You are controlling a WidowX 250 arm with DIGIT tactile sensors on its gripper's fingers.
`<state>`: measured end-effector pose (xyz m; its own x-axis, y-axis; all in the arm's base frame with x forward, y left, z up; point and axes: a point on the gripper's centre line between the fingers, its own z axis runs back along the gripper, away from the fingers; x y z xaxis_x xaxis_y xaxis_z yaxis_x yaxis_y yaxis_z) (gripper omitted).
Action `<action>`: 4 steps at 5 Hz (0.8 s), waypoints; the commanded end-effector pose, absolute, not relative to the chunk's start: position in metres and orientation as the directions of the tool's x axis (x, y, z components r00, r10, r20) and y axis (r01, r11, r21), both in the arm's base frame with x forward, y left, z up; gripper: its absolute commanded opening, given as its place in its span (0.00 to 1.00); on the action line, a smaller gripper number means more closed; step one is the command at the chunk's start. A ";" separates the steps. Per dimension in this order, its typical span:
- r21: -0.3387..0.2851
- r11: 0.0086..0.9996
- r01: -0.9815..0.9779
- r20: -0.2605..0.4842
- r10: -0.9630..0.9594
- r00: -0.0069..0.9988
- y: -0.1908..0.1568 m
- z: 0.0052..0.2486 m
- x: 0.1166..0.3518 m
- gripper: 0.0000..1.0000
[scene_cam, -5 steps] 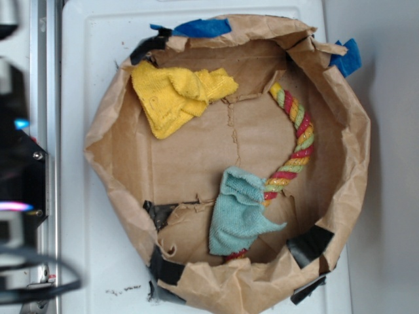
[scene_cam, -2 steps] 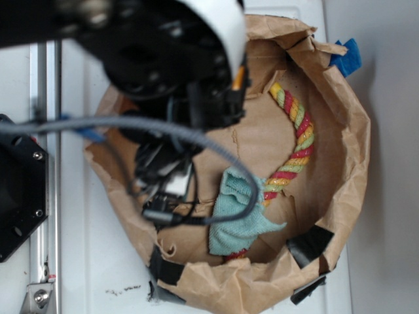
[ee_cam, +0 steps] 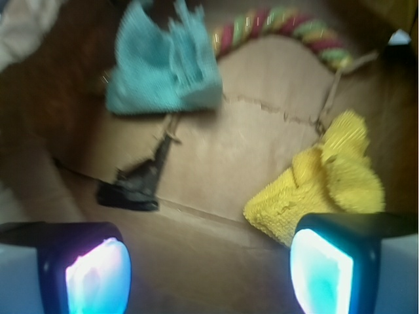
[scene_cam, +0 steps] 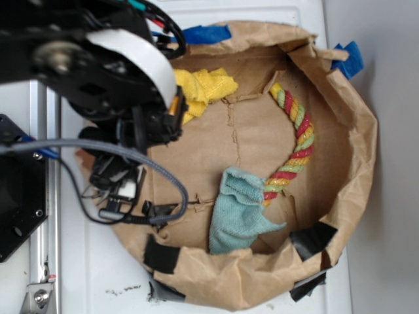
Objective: Grab the yellow cloth.
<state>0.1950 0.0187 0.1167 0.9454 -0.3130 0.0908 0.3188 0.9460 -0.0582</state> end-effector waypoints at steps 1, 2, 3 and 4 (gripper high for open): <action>-0.065 0.947 0.314 0.068 -0.309 0.948 0.017 0.102 0.213 1.00; -0.071 0.958 0.278 0.085 -0.272 0.958 0.027 0.112 0.231 1.00; -0.077 0.964 0.254 0.093 -0.246 0.965 0.037 0.119 0.245 1.00; -0.074 0.964 0.255 0.094 -0.248 0.964 0.041 0.118 0.251 1.00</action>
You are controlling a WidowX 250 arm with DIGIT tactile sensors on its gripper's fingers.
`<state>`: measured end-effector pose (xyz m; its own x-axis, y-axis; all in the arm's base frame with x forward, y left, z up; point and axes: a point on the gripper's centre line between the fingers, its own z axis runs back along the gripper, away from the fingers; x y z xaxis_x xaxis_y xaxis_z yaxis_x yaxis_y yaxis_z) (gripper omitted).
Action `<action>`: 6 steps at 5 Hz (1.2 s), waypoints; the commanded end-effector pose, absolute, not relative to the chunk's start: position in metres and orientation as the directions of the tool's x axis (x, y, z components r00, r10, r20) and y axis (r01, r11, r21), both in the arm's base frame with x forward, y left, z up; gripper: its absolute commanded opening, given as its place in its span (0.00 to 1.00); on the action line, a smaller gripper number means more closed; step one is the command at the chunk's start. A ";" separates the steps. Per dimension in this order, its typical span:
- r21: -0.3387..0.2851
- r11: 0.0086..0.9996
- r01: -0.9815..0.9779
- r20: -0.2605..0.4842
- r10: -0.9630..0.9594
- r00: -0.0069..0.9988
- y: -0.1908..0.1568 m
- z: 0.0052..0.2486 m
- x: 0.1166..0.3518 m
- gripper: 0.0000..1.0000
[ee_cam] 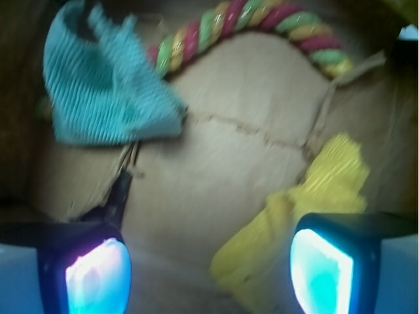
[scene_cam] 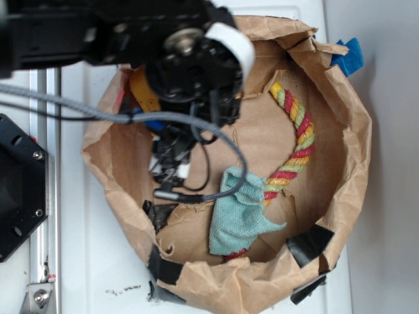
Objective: Grab the yellow cloth.
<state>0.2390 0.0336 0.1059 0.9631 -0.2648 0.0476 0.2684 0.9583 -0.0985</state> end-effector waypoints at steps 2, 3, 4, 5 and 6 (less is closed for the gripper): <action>-0.063 0.951 0.304 0.026 -0.303 0.953 0.040 0.078 0.228 1.00; -0.048 0.946 0.321 -0.013 -0.322 0.947 0.040 0.062 0.224 1.00; -0.054 0.951 0.305 -0.028 -0.307 0.951 0.042 0.048 0.218 1.00; -0.042 0.951 0.306 -0.074 -0.308 0.949 0.044 0.031 0.215 1.00; -0.016 0.955 0.296 -0.073 -0.296 0.952 0.037 0.022 0.200 0.00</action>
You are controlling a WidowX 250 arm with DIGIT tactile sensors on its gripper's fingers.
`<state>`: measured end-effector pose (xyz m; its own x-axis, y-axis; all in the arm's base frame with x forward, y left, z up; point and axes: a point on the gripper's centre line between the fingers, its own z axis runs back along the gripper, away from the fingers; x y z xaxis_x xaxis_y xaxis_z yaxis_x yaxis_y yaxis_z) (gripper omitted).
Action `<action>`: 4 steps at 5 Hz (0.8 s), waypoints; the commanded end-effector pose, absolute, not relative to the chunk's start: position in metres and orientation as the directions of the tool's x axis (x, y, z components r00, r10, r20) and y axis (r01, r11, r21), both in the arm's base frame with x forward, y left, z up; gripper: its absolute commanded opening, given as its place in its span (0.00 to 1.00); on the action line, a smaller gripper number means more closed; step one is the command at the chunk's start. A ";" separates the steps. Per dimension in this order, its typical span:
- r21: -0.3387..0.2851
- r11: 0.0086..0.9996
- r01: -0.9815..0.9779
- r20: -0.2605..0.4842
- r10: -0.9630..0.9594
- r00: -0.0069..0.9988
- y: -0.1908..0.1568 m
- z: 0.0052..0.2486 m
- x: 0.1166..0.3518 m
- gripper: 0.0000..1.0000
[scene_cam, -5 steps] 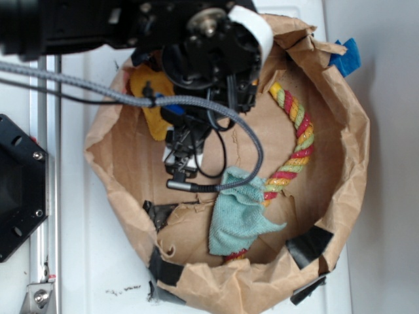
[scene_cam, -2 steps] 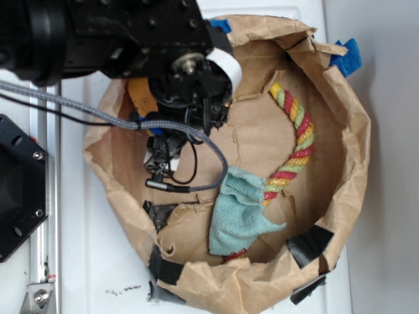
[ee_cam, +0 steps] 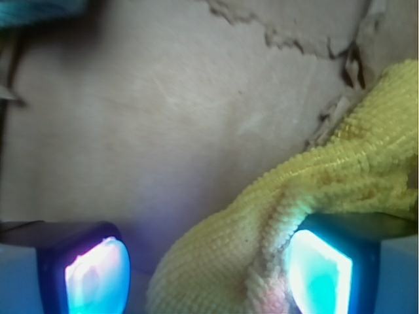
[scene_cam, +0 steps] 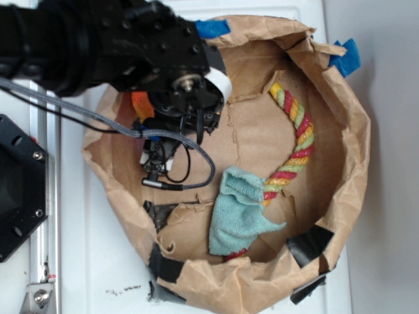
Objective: Grab the yellow cloth.
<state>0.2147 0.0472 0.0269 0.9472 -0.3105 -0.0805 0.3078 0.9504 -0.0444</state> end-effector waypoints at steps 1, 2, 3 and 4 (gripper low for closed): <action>-0.024 0.955 0.294 -0.067 -0.295 0.953 0.039 0.025 0.205 0.00; -0.026 0.956 0.291 -0.065 -0.292 0.954 0.042 0.027 0.208 0.00; -0.030 0.958 0.286 -0.055 -0.287 0.956 0.047 0.035 0.218 0.00; -0.028 0.963 0.269 -0.037 -0.270 0.962 0.050 0.044 0.223 0.00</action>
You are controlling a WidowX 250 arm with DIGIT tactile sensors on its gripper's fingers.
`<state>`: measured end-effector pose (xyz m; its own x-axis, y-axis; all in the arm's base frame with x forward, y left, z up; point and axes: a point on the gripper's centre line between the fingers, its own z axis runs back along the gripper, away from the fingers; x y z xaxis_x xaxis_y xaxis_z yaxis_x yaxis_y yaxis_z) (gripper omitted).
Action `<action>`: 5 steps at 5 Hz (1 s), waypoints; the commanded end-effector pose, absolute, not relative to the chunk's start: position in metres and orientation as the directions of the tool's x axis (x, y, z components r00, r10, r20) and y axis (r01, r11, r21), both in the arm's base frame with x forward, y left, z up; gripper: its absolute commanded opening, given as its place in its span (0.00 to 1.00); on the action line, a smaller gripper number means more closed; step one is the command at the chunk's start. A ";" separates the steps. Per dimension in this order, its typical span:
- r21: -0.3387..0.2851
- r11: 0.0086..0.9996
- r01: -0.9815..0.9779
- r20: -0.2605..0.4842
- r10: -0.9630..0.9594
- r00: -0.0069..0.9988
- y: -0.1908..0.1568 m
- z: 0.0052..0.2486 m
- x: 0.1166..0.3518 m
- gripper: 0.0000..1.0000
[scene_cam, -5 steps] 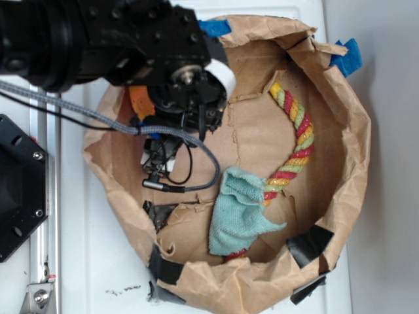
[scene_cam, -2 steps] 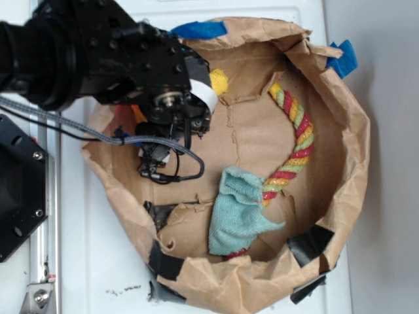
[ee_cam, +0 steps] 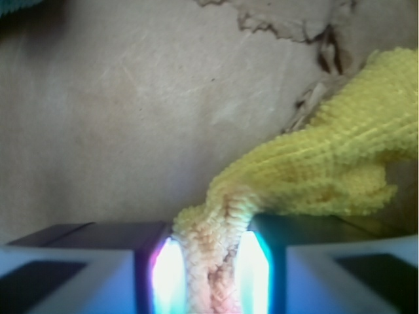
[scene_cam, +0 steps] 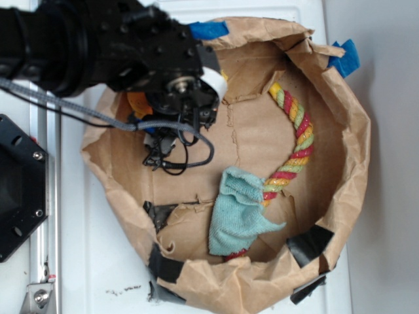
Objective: Grab the yellow cloth.
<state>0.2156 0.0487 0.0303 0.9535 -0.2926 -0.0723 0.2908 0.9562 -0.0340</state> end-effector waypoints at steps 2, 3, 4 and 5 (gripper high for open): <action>-0.023 0.969 0.245 0.030 -0.245 0.969 0.051 0.075 0.231 0.00; -0.028 0.976 0.218 0.071 -0.216 0.974 0.049 0.099 0.237 0.00; -0.061 0.984 0.166 0.138 -0.157 0.978 0.047 0.131 0.246 0.00; -0.095 0.984 0.152 0.172 -0.134 0.976 0.039 0.153 0.249 0.00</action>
